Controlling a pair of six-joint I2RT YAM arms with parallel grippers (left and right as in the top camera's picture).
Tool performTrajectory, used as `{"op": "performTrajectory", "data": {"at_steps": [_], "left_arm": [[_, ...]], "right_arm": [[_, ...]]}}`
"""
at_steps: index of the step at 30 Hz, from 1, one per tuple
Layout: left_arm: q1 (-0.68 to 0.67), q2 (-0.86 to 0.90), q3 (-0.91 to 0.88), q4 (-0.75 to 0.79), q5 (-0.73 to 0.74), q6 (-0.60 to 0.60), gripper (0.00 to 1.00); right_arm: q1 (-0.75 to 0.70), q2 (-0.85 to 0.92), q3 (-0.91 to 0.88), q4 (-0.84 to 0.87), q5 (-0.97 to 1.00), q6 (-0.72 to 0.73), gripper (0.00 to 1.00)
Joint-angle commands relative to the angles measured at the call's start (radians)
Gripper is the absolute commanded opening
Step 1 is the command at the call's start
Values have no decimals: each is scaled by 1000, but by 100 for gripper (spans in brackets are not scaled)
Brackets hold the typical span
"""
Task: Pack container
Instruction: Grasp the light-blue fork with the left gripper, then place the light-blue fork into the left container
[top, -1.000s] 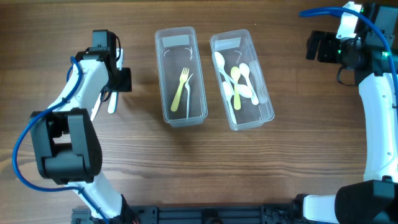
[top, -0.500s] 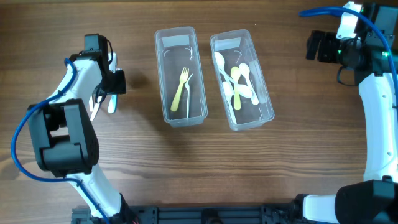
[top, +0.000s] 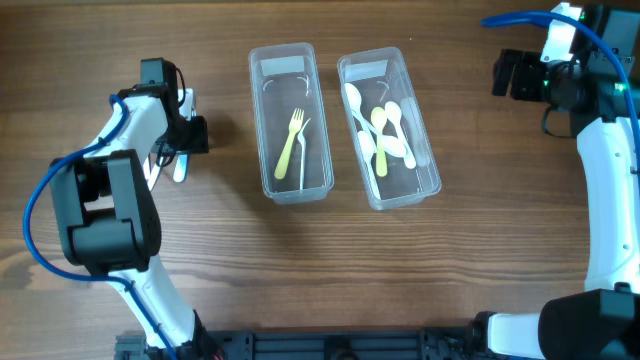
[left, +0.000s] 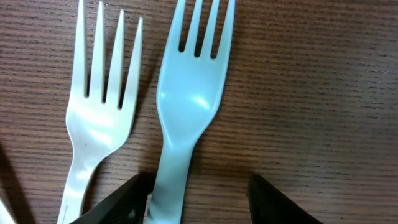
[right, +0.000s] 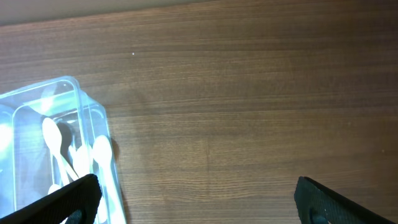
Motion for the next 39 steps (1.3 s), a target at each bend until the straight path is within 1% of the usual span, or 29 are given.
{"op": "performTrajectory", "data": {"at_steps": [1, 5, 7, 11, 12, 19, 26, 29, 33, 35, 39], "left_arm": [[4, 21, -7, 0, 19, 19, 47], [4, 21, -7, -8, 19, 19, 30], [4, 20, -6, -13, 19, 19, 15], [4, 20, -6, -16, 19, 18, 8], [3, 20, -6, -16, 20, 11, 5], [3, -13, 1, -40, 20, -4, 4], [3, -154, 62, -74, 30, -73, 4], [-2, -237, 73, -82, 63, -96, 4], [-19, -349, 73, -86, 159, -122, 4], [-44, -412, 73, -86, 208, -165, 4], [-118, -486, 73, -79, 233, -215, 4]], "right_arm": [[3, 0, 9, 3, 8, 9, 100], [3, 0, 9, 3, 8, 9, 100], [3, 0, 9, 3, 8, 8, 100], [3, 0, 9, 3, 8, 8, 100], [3, 0, 9, 3, 8, 9, 100], [3, 0, 9, 3, 8, 8, 100], [3, 0, 9, 3, 8, 9, 100], [3, 0, 9, 3, 8, 8, 100], [3, 0, 9, 3, 8, 9, 100], [3, 0, 9, 3, 8, 8, 100], [3, 0, 9, 3, 8, 8, 100]]}}
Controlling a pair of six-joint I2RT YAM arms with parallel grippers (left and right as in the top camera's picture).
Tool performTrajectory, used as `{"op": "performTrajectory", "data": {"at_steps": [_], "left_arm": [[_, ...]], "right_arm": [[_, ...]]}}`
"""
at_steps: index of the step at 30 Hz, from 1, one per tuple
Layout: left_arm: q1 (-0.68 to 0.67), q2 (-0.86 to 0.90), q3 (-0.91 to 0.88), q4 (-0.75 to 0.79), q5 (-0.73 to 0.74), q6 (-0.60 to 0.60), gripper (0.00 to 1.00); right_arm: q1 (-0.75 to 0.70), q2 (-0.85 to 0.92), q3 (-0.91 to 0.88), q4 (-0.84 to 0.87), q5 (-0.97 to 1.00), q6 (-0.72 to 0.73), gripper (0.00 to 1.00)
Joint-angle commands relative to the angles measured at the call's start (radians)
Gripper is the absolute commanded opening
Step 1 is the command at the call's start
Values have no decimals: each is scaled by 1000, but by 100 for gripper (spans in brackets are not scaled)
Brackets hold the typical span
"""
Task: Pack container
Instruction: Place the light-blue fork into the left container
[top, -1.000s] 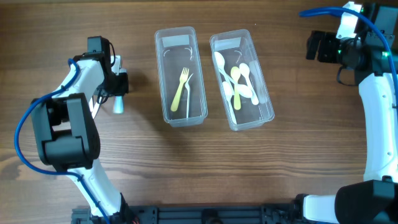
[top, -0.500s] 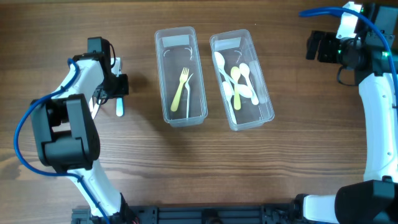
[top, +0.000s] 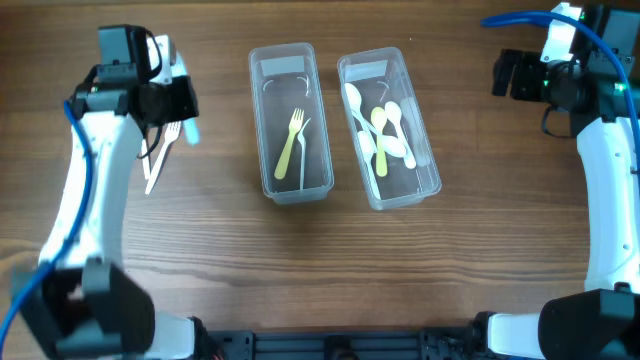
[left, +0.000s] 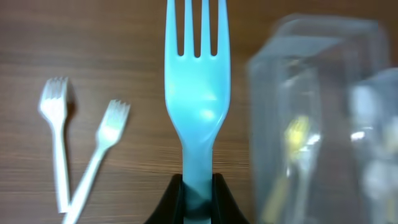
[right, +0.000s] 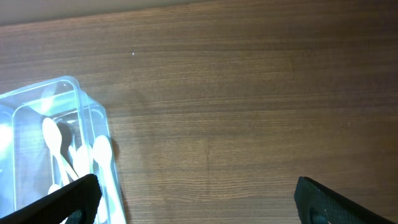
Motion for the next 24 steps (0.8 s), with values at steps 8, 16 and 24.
{"op": "performTrajectory", "data": {"at_steps": [8, 16, 24], "left_arm": [[-265, -47, 13, 21, 76, -147, 4], [-360, 53, 13, 33, 60, -217, 5], [-362, 190, 13, 37, 50, -220, 18]], "right_arm": [[3, 0, 9, 3, 8, 8, 100], [3, 0, 9, 3, 8, 8, 100], [3, 0, 9, 3, 8, 8, 100]]}}
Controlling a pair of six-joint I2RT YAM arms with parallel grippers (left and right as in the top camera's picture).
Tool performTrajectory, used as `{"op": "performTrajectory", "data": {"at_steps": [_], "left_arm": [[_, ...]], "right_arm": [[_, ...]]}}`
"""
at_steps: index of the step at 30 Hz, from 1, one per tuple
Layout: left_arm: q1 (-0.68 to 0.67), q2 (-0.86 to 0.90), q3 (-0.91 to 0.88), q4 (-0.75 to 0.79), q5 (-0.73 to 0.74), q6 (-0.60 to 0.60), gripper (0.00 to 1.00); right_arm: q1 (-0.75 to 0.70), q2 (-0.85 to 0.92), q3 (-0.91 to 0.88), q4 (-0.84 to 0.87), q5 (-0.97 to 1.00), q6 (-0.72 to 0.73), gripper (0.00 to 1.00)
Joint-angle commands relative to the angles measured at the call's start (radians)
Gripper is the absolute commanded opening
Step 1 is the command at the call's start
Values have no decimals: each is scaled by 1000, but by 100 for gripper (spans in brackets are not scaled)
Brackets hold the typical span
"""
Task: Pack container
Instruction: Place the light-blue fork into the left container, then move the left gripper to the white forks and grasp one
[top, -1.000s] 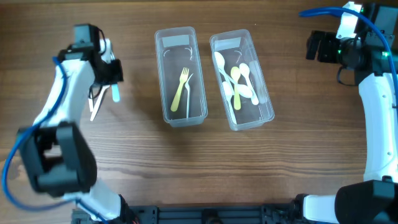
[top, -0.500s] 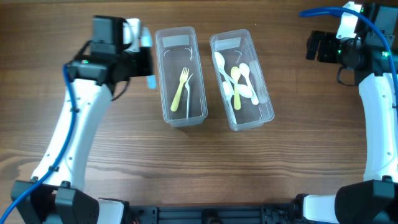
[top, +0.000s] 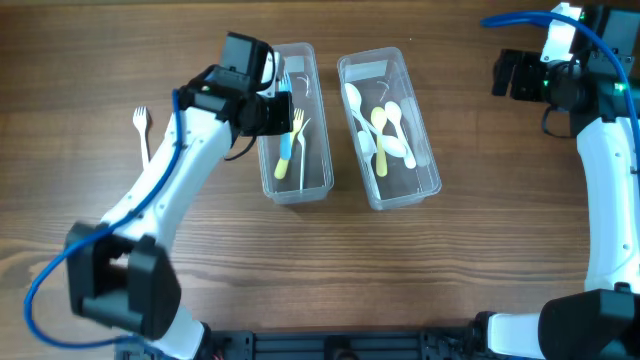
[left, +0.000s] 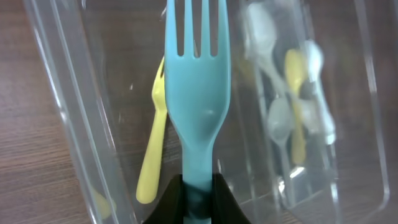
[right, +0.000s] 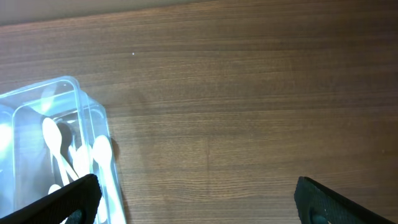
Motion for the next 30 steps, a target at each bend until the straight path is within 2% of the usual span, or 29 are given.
{"op": "performTrajectory", "data": {"at_steps": [1, 2, 4, 8, 12, 16, 22, 25, 30], "left_arm": [[-2, 64, 11, 11, -9, -22, 27], [-1, 70, 11, 15, -9, -22, 40], [0, 71, 11, 33, -8, -22, 53], [9, 40, 14, 54, -8, -21, 56], [35, -27, 16, 33, -19, 32, 57], [95, -110, 16, -23, -171, 54, 61], [204, -156, 16, -128, -402, 180, 63], [251, -151, 11, -156, -405, 250, 66], [296, -149, -19, -155, -401, 265, 73]], "right_arm": [[3, 0, 9, 3, 8, 8, 100], [3, 0, 9, 3, 8, 8, 100], [3, 0, 9, 3, 8, 8, 100], [3, 0, 9, 3, 8, 8, 100], [3, 0, 9, 3, 8, 8, 100], [3, 0, 9, 3, 8, 8, 100], [3, 0, 9, 3, 8, 8, 100], [3, 0, 9, 3, 8, 8, 100], [3, 0, 9, 3, 8, 8, 100]]}}
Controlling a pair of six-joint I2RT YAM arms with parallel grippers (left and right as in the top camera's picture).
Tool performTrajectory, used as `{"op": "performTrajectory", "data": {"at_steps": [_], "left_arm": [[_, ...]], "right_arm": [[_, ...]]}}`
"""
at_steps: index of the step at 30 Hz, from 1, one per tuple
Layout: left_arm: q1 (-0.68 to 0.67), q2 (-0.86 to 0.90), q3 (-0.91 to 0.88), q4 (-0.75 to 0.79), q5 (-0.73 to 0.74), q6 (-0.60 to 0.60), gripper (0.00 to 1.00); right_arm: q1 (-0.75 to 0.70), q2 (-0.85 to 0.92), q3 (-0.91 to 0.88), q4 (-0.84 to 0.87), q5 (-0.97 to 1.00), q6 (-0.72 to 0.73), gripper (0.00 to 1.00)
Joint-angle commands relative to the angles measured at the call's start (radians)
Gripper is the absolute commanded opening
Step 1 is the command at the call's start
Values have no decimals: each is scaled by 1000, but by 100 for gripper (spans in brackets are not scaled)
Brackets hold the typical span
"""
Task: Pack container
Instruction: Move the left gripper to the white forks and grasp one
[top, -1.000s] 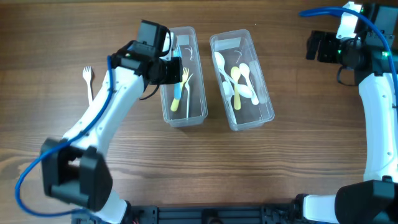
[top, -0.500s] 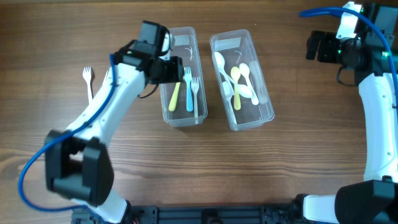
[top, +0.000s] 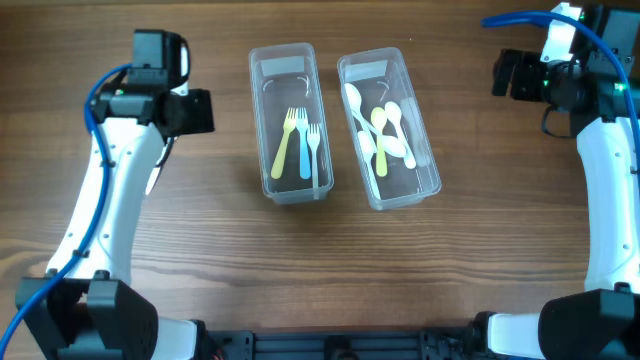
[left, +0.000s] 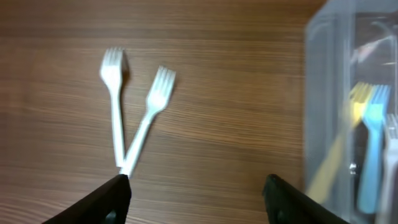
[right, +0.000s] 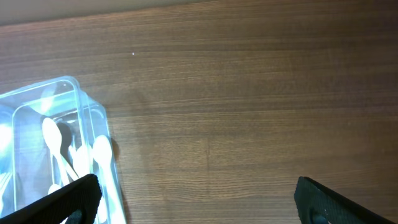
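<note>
The blue fork lies in the left clear container, between a yellow fork and a white fork. In the left wrist view the blue fork shows through the container wall at the right. My left gripper is open and empty over the table left of that container, also seen from above. Two white forks lie crossed at their handles on the wood ahead of it. My right gripper is open and empty at the far right.
The right clear container holds several white and yellow spoons, and its corner shows in the right wrist view. The left arm covers most of the two white forks from above.
My left gripper was shut on the blue fork over the left container. Now the fork lies inside, and the gripper is open, back over the table by the white forks.
My left gripper stood open around the blue fork's handle on the table, beside a white fork. Then it was shut on the fork and held it up off the table, then over the left container. Now the fork lies in the container. The right arm stayed still.
</note>
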Motion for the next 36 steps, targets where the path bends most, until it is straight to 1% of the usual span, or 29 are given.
{"op": "performTrajectory", "data": {"at_steps": [1, 3, 4, 15, 20, 26, 31, 33, 36], "left_arm": [[34, 3, -29, 12, -26, 81, 73], [49, 5, -55, 31, 8, 126, 73], [53, 7, -65, 39, 11, 129, 73], [128, 62, -136, 65, 11, 128, 73], [132, 113, -176, 97, 11, 128, 71], [132, 177, -185, 138, 10, 130, 71], [132, 222, -185, 176, 10, 181, 71], [133, 238, -185, 203, 10, 182, 71], [137, 246, -185, 240, 9, 225, 72]], "right_arm": [[3, 0, 9, 3, 8, 8, 100], [3, 0, 9, 3, 8, 8, 100], [3, 0, 9, 3, 8, 8, 100], [3, 0, 9, 3, 8, 8, 100], [3, 0, 9, 3, 8, 8, 100], [3, 0, 9, 3, 8, 8, 100], [3, 0, 9, 3, 8, 8, 100], [3, 0, 9, 3, 8, 8, 99], [3, 0, 9, 3, 8, 8, 100]]}}
